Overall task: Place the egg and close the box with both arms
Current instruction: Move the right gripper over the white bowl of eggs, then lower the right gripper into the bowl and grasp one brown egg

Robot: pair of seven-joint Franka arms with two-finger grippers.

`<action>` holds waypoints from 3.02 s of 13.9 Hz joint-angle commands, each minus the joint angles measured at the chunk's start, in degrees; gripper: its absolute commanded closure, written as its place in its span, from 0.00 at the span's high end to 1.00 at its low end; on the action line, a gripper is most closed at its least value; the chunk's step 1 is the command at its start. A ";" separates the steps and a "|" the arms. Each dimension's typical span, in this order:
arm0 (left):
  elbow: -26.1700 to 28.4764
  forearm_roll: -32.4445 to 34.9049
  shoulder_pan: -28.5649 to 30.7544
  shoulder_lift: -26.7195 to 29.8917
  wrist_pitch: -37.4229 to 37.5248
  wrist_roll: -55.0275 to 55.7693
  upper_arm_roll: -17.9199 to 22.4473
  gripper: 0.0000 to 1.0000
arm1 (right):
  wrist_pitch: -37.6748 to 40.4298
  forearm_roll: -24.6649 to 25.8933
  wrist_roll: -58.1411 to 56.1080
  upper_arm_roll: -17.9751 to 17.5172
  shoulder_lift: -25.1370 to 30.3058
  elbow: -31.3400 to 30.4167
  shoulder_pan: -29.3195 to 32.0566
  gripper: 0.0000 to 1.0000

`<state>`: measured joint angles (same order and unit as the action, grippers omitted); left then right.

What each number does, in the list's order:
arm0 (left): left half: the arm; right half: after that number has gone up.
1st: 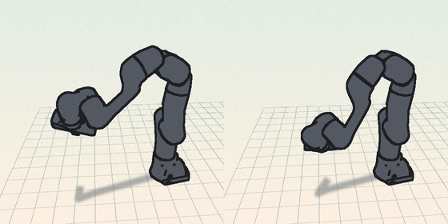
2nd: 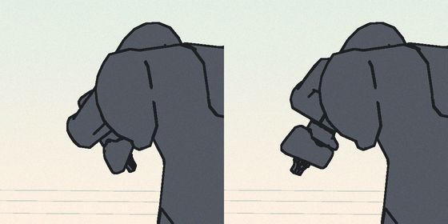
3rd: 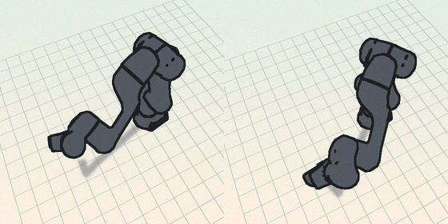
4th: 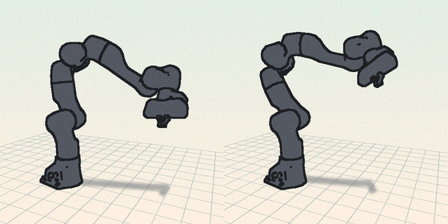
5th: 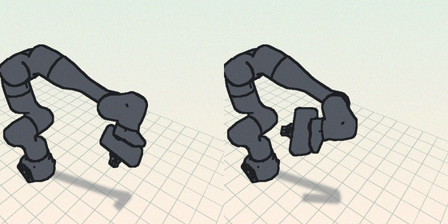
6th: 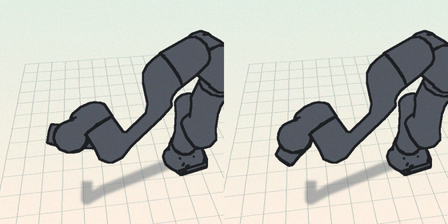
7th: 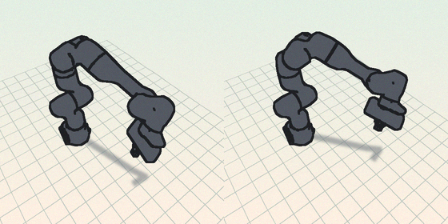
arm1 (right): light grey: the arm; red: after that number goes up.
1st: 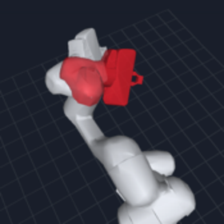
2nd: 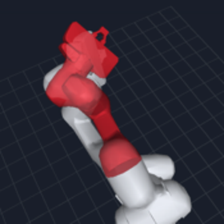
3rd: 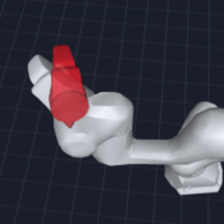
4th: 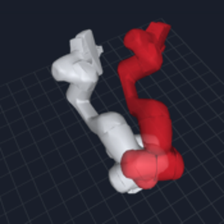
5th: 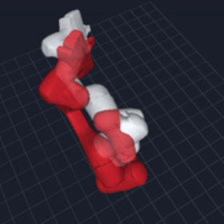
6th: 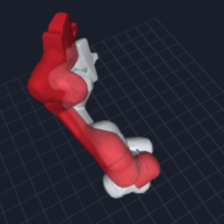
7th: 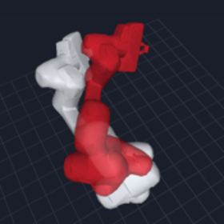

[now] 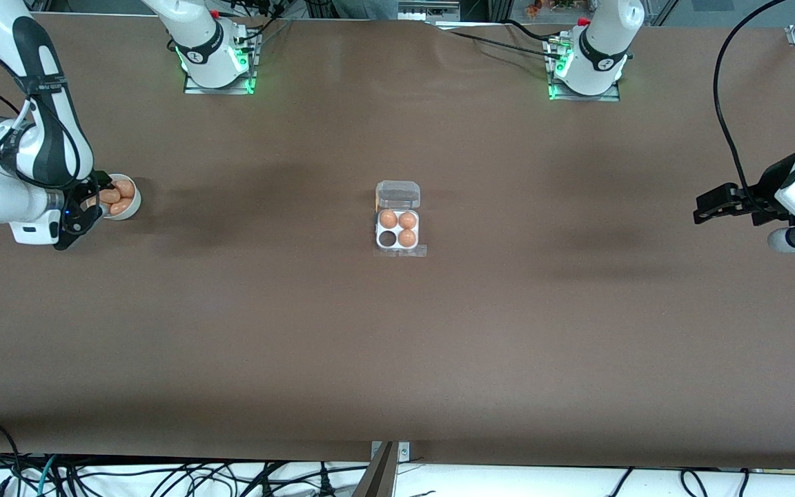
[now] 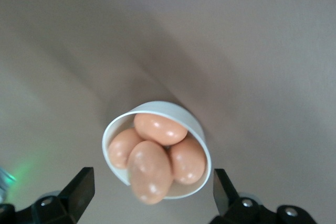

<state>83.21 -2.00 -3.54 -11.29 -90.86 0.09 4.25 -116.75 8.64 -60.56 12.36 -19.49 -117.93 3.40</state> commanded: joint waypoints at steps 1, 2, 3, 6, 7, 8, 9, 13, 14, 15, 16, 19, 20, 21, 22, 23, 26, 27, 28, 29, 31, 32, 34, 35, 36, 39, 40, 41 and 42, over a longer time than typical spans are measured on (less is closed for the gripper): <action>-0.59 0.33 0.29 0.21 0.25 -0.70 -0.29 1.00 | -1.20 0.50 -6.23 0.03 -1.07 -0.28 0.29 0.99; -0.59 0.33 0.29 0.21 0.25 -0.62 -0.29 1.00 | -0.85 0.50 -6.23 0.03 -1.07 -0.28 0.29 0.99; -0.59 0.33 0.29 0.21 0.25 -0.70 -0.29 1.00 | -0.32 0.50 -6.32 0.03 -1.07 -0.28 0.29 0.99; -0.59 0.33 0.29 0.30 0.25 -0.62 -0.29 1.00 | -0.32 0.50 -6.32 0.03 -1.42 -0.54 0.81 0.98; -0.59 0.33 0.29 0.21 0.25 -0.62 -0.29 1.00 | 0.03 0.50 -6.76 0.03 -1.86 -0.54 0.90 0.93; -0.59 0.33 0.29 0.21 0.25 -0.62 -0.29 1.00 | 0.21 0.50 -6.59 0.03 -1.87 -0.63 0.91 0.92; -0.59 0.33 0.29 0.21 0.25 -0.62 -0.29 1.00 | 0.38 0.50 -6.59 0.03 -1.87 -0.72 0.91 0.92; -0.59 0.33 0.29 0.21 0.25 -0.62 -0.29 1.00 | 2.58 0.50 -7.20 0.03 -1.87 -0.72 0.99 0.85; -0.59 0.33 0.29 0.21 0.25 -0.62 -0.29 1.00 | 2.58 0.50 -7.20 0.03 -1.95 -0.72 0.99 0.85; -0.59 0.33 0.29 0.21 0.25 -0.62 -0.29 1.00 | 2.58 0.50 -7.20 0.03 -1.95 -0.72 1.08 0.85; -0.59 0.33 0.29 0.21 0.25 -0.62 -0.29 1.00 | 2.49 0.50 -7.20 0.03 -2.39 -0.72 1.08 0.85; -0.59 0.33 0.29 0.21 0.25 -0.53 -0.29 1.00 | 1.62 0.50 -7.20 0.03 -3.88 -0.54 1.95 0.85; -0.59 0.33 0.29 0.30 0.25 -0.44 -0.29 1.00 | 1.70 0.59 -7.20 0.03 -4.32 -0.54 2.13 0.83; -0.59 0.33 0.29 0.21 0.25 -0.27 -0.38 1.00 | 2.05 0.59 -7.20 0.03 -4.41 -0.54 2.05 0.83; -0.59 0.33 0.20 0.21 0.25 -0.18 -0.38 1.00 | 2.49 0.76 -7.20 0.03 -4.33 -0.54 2.05 0.81; -0.59 0.33 0.29 0.21 0.25 -0.18 -0.38 1.00 | 2.58 0.76 -7.20 0.03 -4.33 -0.54 2.05 0.81; -0.59 0.33 0.29 0.30 0.25 -0.26 -0.38 1.00 | 2.58 0.76 -8.33 0.12 -4.59 -0.63 2.05 0.73; -0.59 0.33 0.29 0.21 0.25 -0.26 -0.38 1.00 | 2.58 0.76 -8.87 0.12 -4.59 -0.63 2.14 0.68; -0.59 0.33 0.29 0.21 0.25 -0.26 -0.38 1.00 | 2.49 0.76 -9.13 0.03 -4.59 -0.54 2.05 0.63; -0.59 0.33 0.29 0.21 0.25 -0.26 -0.38 1.00 | 2.58 0.76 -9.31 0.03 -4.85 -0.54 2.05 0.54; -0.59 0.33 0.29 0.21 0.25 -0.26 -0.38 1.00 | 2.49 0.59 -9.31 0.03 -4.94 -0.28 1.96 0.43; -0.59 0.33 0.29 0.21 0.25 -0.26 -0.38 1.00 | 2.58 0.59 -9.31 -0.05 -4.94 -0.02 1.79 0.40; -0.50 0.33 0.29 0.21 0.25 -0.18 -0.38 1.00 | 2.58 0.59 -9.14 -0.23 -4.94 0.68 1.61 0.37; -0.50 0.33 0.29 0.21 0.25 -0.26 -0.38 1.00 | 2.67 0.59 -9.05 -0.32 -4.85 0.95 1.61 0.34; -0.50 0.33 0.29 0.21 0.25 -0.26 -0.38 1.00 | 2.84 0.50 -8.87 -0.49 -4.85 1.39 1.52 0.31; -0.59 0.33 0.29 0.21 0.25 -0.26 -0.38 1.00 | 8.80 0.06 -8.43 -0.58 -4.94 5.07 0.73 0.28; -0.59 0.33 0.29 0.21 0.25 -0.26 -0.38 1.00 | 9.87 -0.03 -8.34 -0.58 -4.94 5.87 0.64 0.28; -0.59 0.33 0.29 0.21 0.25 -0.26 -0.38 1.00 | 10.31 -0.11 -8.34 -0.58 -4.94 6.31 0.64 0.28; -0.59 0.33 0.29 0.21 0.25 -0.26 -0.38 1.00 | 10.58 -0.11 -8.43 -0.58 -4.94 6.75 0.47 0.28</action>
<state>83.20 -2.00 -3.54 -11.29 -90.86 0.09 4.24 -108.27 8.82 -68.76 11.86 -23.87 -113.20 4.04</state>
